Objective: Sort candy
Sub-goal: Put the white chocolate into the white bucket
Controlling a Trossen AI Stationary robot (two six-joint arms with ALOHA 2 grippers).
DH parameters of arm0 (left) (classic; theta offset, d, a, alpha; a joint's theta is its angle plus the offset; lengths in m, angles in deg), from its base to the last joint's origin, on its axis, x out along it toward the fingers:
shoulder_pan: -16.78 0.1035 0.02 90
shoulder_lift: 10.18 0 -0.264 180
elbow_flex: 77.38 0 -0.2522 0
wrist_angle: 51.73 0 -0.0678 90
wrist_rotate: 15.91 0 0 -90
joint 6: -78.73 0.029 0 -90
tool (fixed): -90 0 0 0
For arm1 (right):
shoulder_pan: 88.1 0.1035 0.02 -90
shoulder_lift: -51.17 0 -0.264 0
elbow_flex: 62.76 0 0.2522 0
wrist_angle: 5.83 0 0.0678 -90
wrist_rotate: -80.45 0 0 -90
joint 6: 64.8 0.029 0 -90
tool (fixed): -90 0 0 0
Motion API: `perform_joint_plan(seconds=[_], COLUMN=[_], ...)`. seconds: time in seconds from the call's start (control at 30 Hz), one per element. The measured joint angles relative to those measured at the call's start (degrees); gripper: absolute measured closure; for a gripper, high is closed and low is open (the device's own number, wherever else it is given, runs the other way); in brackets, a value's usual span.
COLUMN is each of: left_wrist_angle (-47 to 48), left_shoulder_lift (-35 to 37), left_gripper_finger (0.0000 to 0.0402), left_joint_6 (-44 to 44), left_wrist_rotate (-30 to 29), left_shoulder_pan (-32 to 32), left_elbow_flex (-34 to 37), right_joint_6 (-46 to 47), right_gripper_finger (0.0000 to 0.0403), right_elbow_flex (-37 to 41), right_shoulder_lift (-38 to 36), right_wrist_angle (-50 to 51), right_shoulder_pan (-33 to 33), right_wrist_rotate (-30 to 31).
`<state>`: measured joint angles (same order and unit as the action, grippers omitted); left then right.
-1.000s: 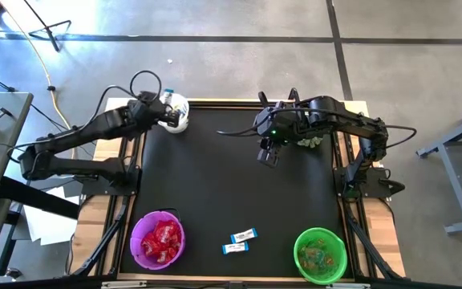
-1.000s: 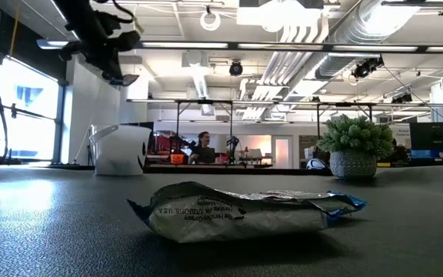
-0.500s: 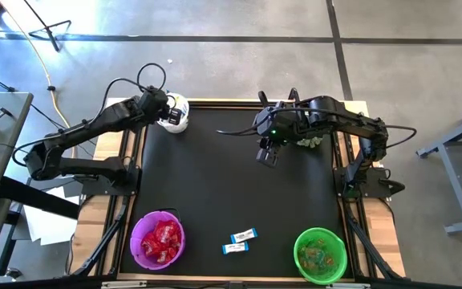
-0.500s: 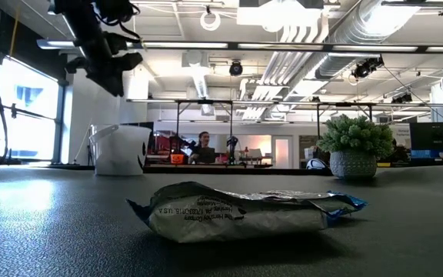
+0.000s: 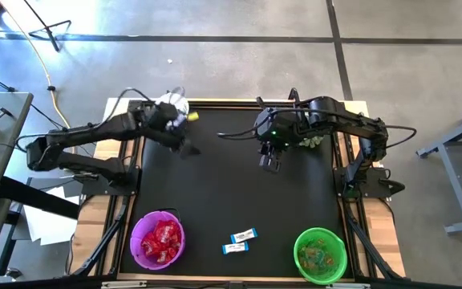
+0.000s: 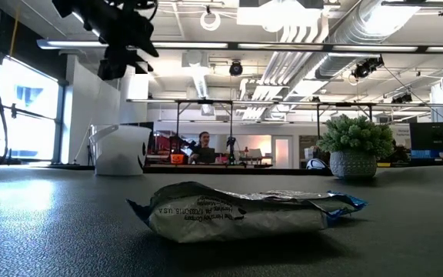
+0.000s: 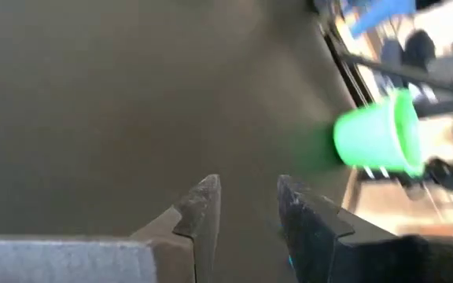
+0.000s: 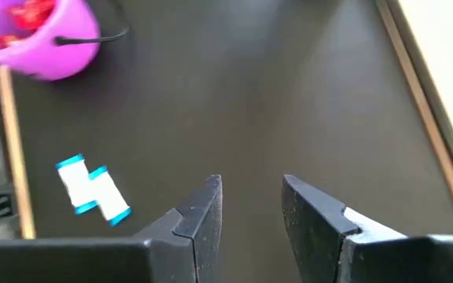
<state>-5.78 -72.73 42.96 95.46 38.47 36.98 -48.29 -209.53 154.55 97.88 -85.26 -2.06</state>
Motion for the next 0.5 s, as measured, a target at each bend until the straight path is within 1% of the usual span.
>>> perform_joint_plan(seconds=[0.07, 0.13, 0.23, 0.33, 0.43, 0.5], left_wrist_angle=[-0.97, -2.84, -8.86, -15.53, -21.00, -24.50], left_shoulder_lift=[-1.32, -3.41, -7.58, -13.10, -18.61, -22.10], left_gripper_finger=[0.0290, 0.0291, 0.0291, 0.0291, 0.0291, 0.0291], left_joint_6=[-3.49, -6.92, -11.39, -15.49, -20.24, -23.41], left_wrist_rotate=[-0.95, -3.43, -6.76, -9.21, -10.10, -10.13], left_shoulder_pan=[-5.06, -10.40, -17.87, -23.73, -27.90, -30.18], left_elbow_flex=[0.00, 0.00, 0.00, 0.00, 0.00, 0.00], right_joint_6=[-0.02, -0.02, 0.00, 0.00, 0.61, 2.61], right_gripper_finger=[0.0276, 0.0276, 0.0276, 0.0276, 0.0277, 0.0277], right_elbow_flex=[0.00, 0.00, 0.00, 0.02, 0.02, 0.02], right_shoulder_lift=[0.00, 0.00, 0.00, -0.35, -1.67, -2.93], right_wrist_angle=[0.00, 0.02, 0.04, 0.04, 0.05, 0.06], right_shoulder_pan=[0.44, 1.25, 3.06, 5.74, 8.87, 10.77], right_wrist_rotate=[-2.13, -4.12, -7.75, -10.79, -10.94, -10.30])
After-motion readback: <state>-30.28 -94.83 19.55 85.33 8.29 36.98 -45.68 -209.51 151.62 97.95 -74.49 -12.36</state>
